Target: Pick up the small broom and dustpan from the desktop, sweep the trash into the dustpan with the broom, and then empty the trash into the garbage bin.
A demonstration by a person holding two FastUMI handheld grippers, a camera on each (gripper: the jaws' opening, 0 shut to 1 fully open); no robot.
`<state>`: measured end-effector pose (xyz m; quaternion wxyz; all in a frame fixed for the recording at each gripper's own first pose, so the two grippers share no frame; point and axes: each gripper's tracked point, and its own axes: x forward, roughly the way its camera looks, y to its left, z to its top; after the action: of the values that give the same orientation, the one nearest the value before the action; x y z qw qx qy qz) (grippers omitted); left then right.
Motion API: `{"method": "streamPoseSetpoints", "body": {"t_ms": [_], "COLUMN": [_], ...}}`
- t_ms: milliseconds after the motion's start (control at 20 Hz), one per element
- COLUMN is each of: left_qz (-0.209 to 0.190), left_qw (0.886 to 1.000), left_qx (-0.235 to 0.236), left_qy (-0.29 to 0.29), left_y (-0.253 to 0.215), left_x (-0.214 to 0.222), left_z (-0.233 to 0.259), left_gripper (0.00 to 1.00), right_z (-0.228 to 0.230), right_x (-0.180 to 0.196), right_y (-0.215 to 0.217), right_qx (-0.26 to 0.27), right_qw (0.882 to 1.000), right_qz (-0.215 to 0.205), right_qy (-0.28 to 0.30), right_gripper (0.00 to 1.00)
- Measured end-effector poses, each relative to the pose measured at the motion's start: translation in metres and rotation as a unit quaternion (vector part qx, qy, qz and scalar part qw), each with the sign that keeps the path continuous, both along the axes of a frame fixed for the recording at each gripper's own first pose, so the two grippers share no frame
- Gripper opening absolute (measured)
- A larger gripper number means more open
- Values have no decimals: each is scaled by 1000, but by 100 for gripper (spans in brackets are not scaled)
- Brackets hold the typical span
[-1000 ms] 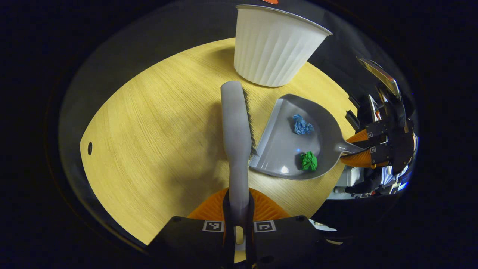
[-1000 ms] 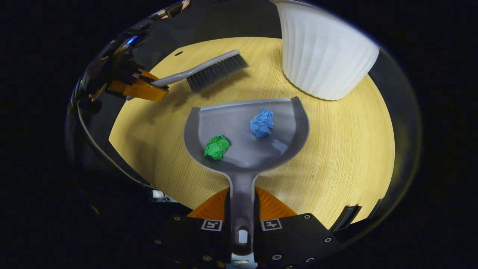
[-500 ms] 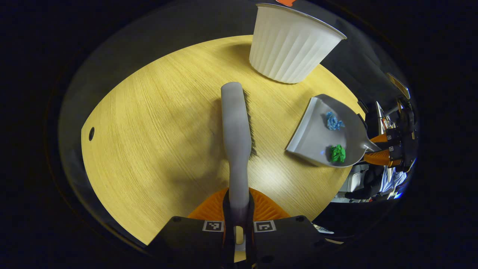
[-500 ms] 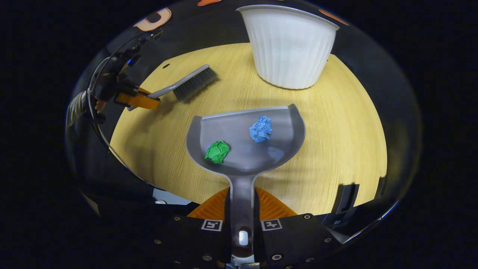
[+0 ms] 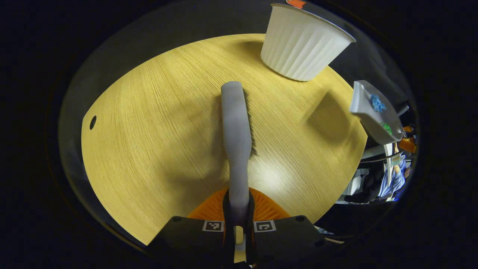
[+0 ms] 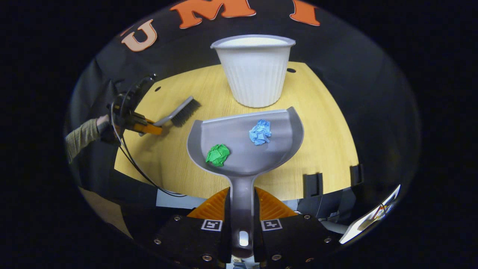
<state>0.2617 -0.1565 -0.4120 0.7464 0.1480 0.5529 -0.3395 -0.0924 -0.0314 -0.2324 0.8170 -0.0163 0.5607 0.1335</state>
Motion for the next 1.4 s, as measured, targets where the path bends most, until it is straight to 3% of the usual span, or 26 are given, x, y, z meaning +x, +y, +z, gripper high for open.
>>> {"method": "streamPoseSetpoints", "body": {"t_ms": [300, 600, 1100, 1400], "left_qz": [7, 11, 12, 14], "left_qw": [1000, 1000, 1000, 1000], "left_qx": [-9, -12, -10, -13], "left_qy": [1, 1, 2, 4], "left_y": [-4, -4, -6, -9], "left_x": [-2, -3, 0, 0], "left_z": [-7, -7, -5, -5], "left_gripper": [14, 14, 14, 14], "right_z": [79, 121, 134, 132], "right_x": [36, 78, 179, 216], "right_y": [-17, -21, -69, -75], "right_qx": [-5, 14, -56, -122], "right_qw": [999, 998, 996, 990], "right_qz": [-10, -20, -9, 51], "right_qy": [-39, -53, -64, -39], "right_gripper": [23, 23, 23, 23]}}
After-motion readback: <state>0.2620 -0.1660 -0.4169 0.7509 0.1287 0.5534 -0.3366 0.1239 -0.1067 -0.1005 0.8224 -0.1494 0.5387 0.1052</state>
